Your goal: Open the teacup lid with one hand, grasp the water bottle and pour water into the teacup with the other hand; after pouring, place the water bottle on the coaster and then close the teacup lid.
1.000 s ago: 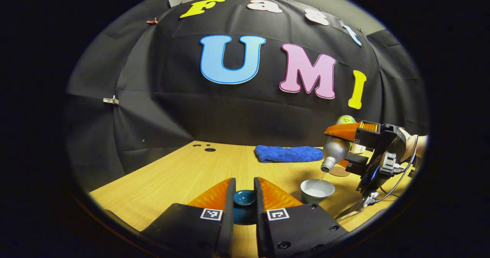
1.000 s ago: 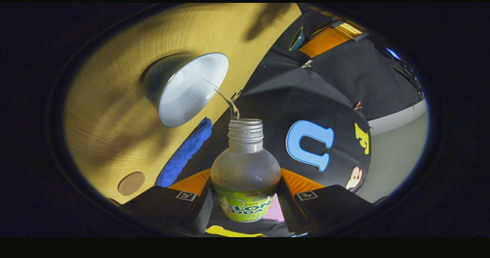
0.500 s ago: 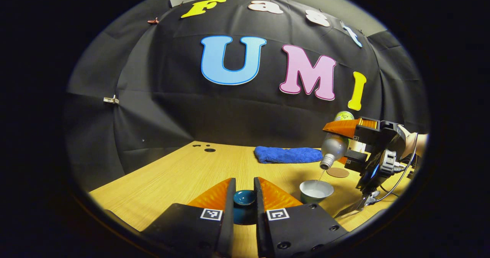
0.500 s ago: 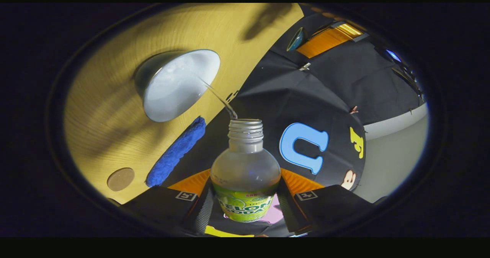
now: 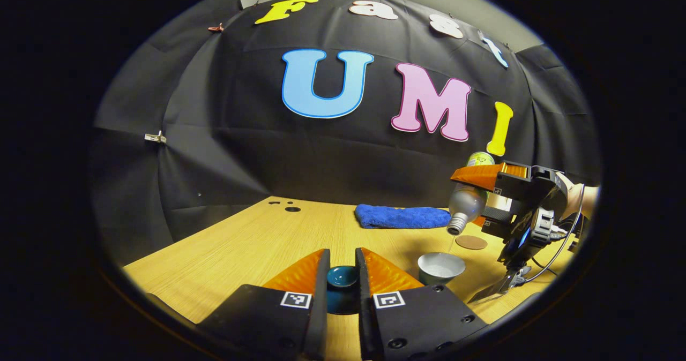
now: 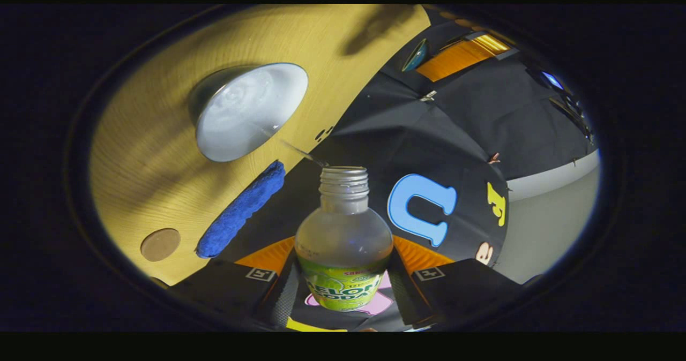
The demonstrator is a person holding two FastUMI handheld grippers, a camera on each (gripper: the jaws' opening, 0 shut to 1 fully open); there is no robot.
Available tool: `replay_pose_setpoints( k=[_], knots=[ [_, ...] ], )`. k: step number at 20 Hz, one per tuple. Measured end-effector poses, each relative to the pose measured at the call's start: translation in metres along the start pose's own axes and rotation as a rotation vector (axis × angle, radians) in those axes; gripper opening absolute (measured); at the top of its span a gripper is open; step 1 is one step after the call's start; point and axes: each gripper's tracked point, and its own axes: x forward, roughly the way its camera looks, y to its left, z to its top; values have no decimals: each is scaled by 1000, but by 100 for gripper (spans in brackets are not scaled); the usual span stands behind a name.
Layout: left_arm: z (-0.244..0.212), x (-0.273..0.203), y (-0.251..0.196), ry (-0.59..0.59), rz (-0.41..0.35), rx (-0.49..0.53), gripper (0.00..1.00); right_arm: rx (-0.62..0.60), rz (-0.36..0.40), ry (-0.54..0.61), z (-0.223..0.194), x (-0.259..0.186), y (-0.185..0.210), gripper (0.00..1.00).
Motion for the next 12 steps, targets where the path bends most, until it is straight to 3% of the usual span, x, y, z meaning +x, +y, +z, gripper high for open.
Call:
replay_pose_setpoints(
  k=[12],
  knots=[
    [-2, 0, -2, 5, -2, -8, 28, -14, 5, 2, 0, -1, 0, 78]
  ],
)
